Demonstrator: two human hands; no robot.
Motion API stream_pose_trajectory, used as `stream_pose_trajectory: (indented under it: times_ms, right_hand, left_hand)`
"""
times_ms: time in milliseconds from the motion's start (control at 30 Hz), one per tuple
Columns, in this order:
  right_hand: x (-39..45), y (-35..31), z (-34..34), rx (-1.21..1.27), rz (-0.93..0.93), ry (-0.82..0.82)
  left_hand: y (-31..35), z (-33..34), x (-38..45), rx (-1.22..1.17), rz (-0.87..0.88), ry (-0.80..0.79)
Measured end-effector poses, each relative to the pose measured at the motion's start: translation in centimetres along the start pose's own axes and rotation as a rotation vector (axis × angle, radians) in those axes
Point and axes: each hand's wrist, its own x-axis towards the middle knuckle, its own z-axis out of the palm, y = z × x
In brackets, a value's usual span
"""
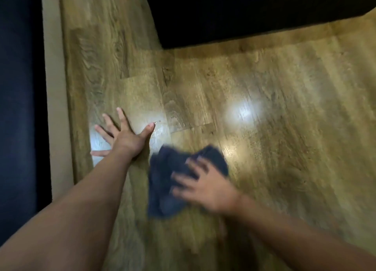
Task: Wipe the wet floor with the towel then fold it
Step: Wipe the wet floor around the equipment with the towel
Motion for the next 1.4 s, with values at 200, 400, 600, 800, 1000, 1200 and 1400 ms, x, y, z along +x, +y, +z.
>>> stream_pose_trajectory:
  times_ms: [200, 400, 600, 800, 1000, 1200, 1400]
  right_hand:
    - [4.4, 15.1, -3.3, 0.226, 0.926, 0.17]
    - [8.0, 8.0, -3.6, 0.307, 1.06, 0.23]
    - [5.6, -9.5, -0.8, 0.255, 0.357, 0.029]
    - [4.2, -10.1, 0.8, 0.062, -0.012, -0.023]
    - [1.2, -2.3, 0.4, 0.12, 0.399, 0.099]
    - [-8.0, 10.1, 1.4, 0.16, 0.975, 0.205]
    - [-12.1, 12.0, 2.3, 0.271, 1.477, 0.258]
  left_hand:
    - [-0.4, 0.0, 0.6, 0.007, 0.008, -0.014]
    - [-0.6, -0.1, 0.8, 0.028, 0.02, -0.049]
    - [-0.4, 0.1, 1.1, 0.011, 0.018, -0.04]
    - [-0.8, 0.2, 1.0, 0.002, 0.034, -0.031]
    - [0.1, 1.4, 0.1, 0.05, 0.108, 0.086]
    - [9.5, 7.2, -5.2, 0.248, 0.759, -0.006]
    - [15.9, 10.7, -7.1, 0.455, 0.608, -0.408]
